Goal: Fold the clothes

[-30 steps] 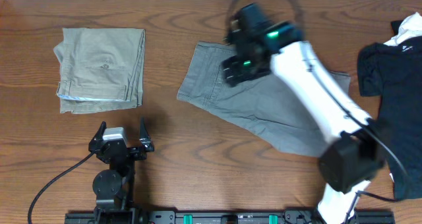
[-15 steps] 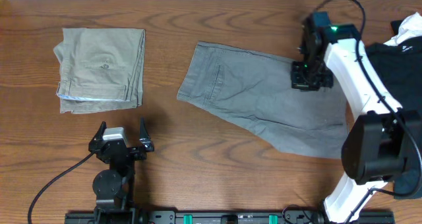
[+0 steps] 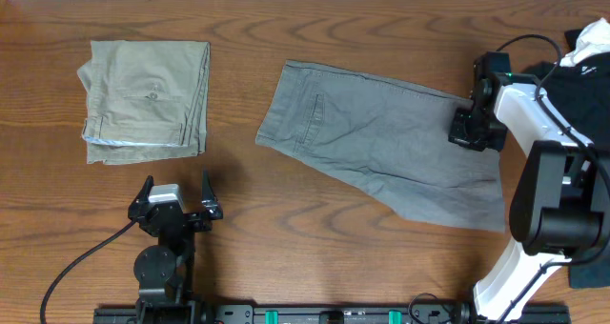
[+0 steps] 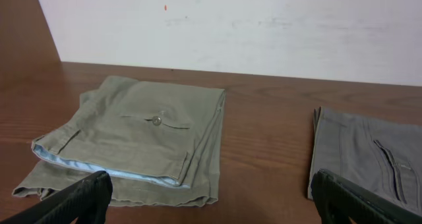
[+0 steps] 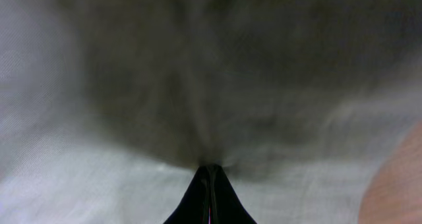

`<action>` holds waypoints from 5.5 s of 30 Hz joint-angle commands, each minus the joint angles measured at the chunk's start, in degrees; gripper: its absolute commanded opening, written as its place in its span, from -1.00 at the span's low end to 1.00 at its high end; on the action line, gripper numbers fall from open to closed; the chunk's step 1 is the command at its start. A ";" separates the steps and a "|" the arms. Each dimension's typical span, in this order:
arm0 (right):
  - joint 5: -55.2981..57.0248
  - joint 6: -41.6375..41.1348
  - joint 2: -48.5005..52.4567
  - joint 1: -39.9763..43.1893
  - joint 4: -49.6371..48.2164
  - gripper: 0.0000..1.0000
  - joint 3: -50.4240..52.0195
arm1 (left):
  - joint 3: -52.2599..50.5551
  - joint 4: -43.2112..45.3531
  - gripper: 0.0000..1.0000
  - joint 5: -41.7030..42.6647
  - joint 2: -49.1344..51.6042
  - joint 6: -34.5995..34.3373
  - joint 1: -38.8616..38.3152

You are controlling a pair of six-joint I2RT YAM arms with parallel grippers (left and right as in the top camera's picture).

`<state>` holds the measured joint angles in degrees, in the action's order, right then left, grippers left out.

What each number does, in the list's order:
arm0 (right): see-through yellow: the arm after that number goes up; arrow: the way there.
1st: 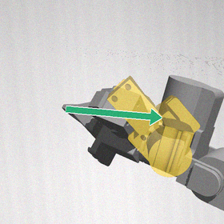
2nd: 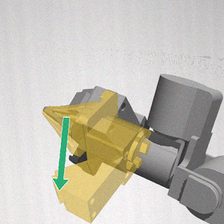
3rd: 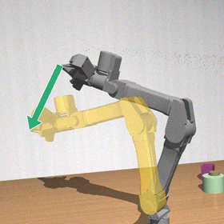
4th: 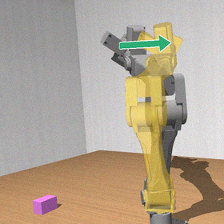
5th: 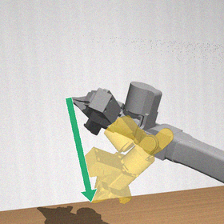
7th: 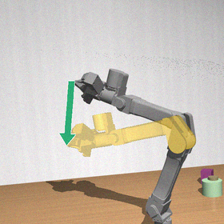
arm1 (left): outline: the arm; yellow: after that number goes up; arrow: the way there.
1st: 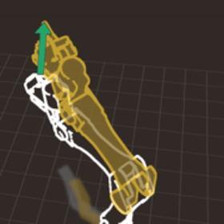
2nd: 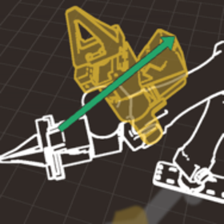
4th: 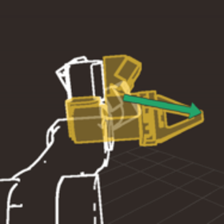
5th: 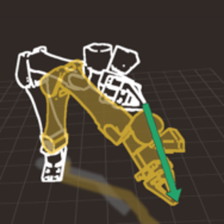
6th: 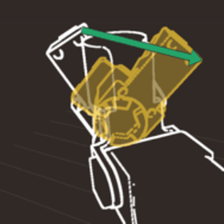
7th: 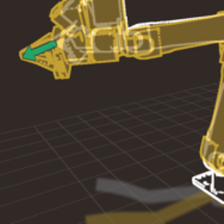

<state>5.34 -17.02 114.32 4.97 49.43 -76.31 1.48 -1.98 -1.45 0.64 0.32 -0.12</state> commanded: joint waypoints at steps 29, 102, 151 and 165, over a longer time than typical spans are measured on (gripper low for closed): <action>-7.74 6.36 9.57 -9.07 -24.41 -0.95 0.35 | -1.25 -2.03 0.96 -0.26 -0.42 0.96 -0.22; -12.28 17.75 -11.63 3.04 4.31 0.41 -18.99 | 95.25 -47.54 0.96 16.48 99.54 8.00 -0.24; -22.40 33.79 11.80 4.28 -19.39 0.41 -13.84 | 94.97 -46.16 0.96 21.77 110.73 8.00 -0.22; -22.97 33.79 11.80 4.48 -21.81 0.19 -12.83 | 94.97 -46.82 0.96 21.77 110.73 8.02 -0.22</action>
<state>-16.80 16.58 125.25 9.45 28.42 -89.52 95.64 -48.62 19.57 111.09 7.60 -0.23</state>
